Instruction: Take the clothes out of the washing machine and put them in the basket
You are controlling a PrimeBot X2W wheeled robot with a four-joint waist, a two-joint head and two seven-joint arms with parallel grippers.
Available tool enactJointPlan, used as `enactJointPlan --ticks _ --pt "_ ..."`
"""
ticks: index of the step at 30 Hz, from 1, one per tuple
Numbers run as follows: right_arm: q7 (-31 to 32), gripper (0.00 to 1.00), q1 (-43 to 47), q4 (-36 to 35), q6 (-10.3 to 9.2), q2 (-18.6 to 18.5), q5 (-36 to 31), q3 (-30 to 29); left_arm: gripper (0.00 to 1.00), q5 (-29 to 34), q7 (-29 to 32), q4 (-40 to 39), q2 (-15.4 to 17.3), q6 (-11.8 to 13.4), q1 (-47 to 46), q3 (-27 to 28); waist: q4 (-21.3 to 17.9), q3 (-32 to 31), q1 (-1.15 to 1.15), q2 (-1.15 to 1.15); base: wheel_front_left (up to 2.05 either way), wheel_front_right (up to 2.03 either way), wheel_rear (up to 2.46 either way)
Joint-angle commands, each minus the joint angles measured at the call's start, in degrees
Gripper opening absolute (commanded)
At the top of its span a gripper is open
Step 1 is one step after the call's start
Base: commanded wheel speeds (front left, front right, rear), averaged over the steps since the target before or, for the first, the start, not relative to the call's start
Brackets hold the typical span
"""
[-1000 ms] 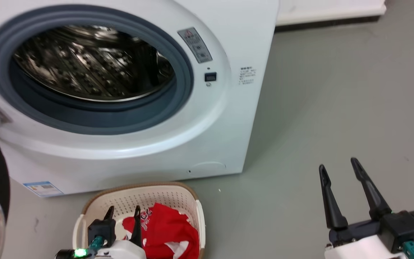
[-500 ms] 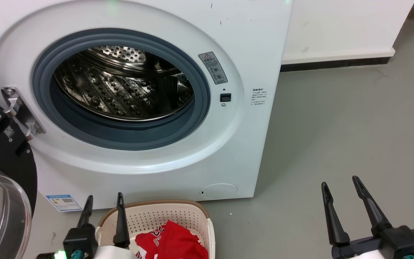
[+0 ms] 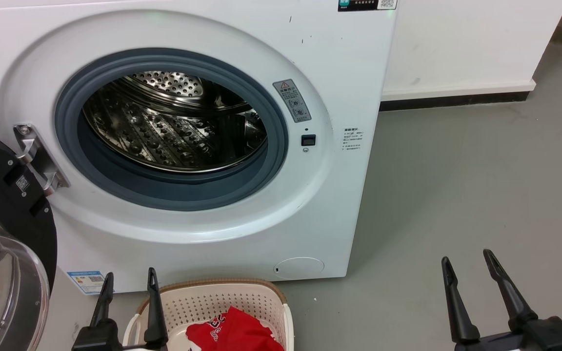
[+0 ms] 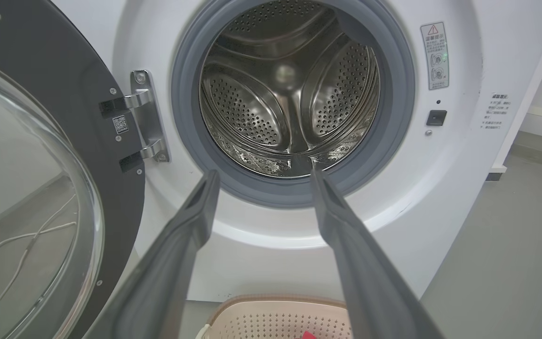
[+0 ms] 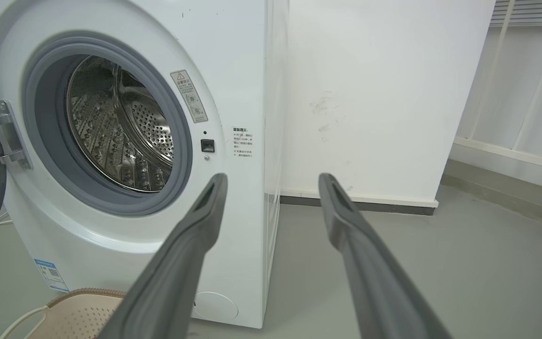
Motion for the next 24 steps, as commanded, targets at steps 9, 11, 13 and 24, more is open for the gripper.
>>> enactJointPlan --ticks 9,11,13,24 --pt "-0.13 1.00 0.95 -0.43 -0.04 0.01 0.74 0.26 1.00 0.35 -0.15 0.87 -0.16 -0.11 0.99 0.66 -0.37 -0.28 0.00 0.00 0.00 0.00 0.00" --pt "-0.13 1.00 0.78 -0.47 -0.04 0.01 0.81 0.29 1.00 0.28 -0.15 1.02 -0.16 -0.17 0.91 0.66 -0.48 -0.26 0.00 0.00 0.00 0.00 0.00" --pt "-0.13 1.00 0.66 -0.53 -0.04 0.01 0.87 0.31 1.00 0.37 -0.15 1.12 -0.16 -0.28 0.88 0.66 -0.55 -0.25 0.00 0.00 0.00 0.00 0.00" --pt "0.74 0.00 0.27 1.25 0.00 -0.25 6.43 0.49 0.00 -4.85 1.85 3.83 -0.18 -0.84 -0.63 1.41 -0.53 -0.21 0.00 0.00 0.00 0.00 0.00"
